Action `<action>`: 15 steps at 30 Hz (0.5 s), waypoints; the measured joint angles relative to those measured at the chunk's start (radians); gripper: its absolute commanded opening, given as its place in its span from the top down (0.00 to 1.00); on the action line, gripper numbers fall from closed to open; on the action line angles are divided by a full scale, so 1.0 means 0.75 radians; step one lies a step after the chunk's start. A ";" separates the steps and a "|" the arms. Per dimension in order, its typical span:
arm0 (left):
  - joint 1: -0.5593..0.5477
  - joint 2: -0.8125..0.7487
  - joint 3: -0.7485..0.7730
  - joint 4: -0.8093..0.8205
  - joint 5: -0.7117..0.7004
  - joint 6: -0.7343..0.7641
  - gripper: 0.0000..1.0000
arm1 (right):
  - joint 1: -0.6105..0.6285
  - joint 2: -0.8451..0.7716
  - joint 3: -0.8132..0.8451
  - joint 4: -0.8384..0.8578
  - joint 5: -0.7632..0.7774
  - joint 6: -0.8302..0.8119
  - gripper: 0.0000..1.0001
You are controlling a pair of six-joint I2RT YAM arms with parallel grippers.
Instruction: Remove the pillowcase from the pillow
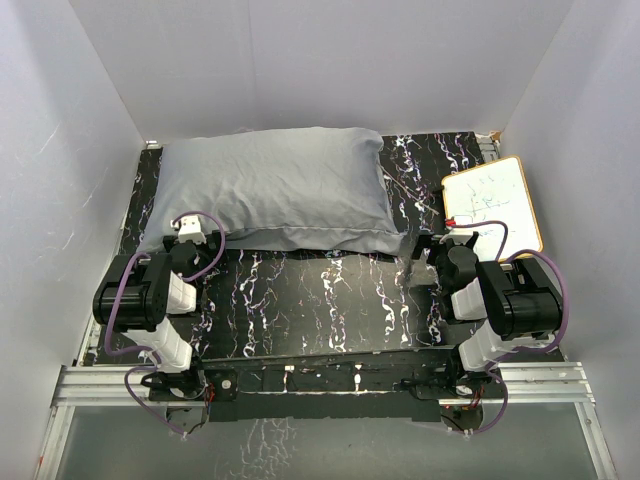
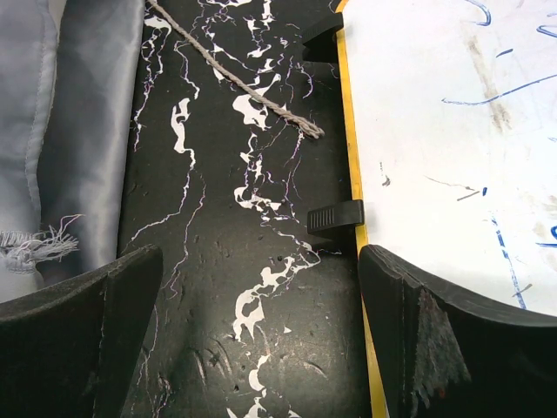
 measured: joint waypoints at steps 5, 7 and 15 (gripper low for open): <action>0.000 0.000 0.000 0.000 0.000 0.000 0.03 | 0.000 0.000 0.000 0.001 -0.001 0.000 0.02; 0.000 0.000 0.000 0.000 0.000 0.000 0.03 | 0.000 0.000 0.000 0.000 -0.001 0.000 0.02; 0.001 -0.037 -0.044 0.006 0.057 0.021 0.03 | -0.001 -0.057 0.030 -0.119 0.011 0.000 0.01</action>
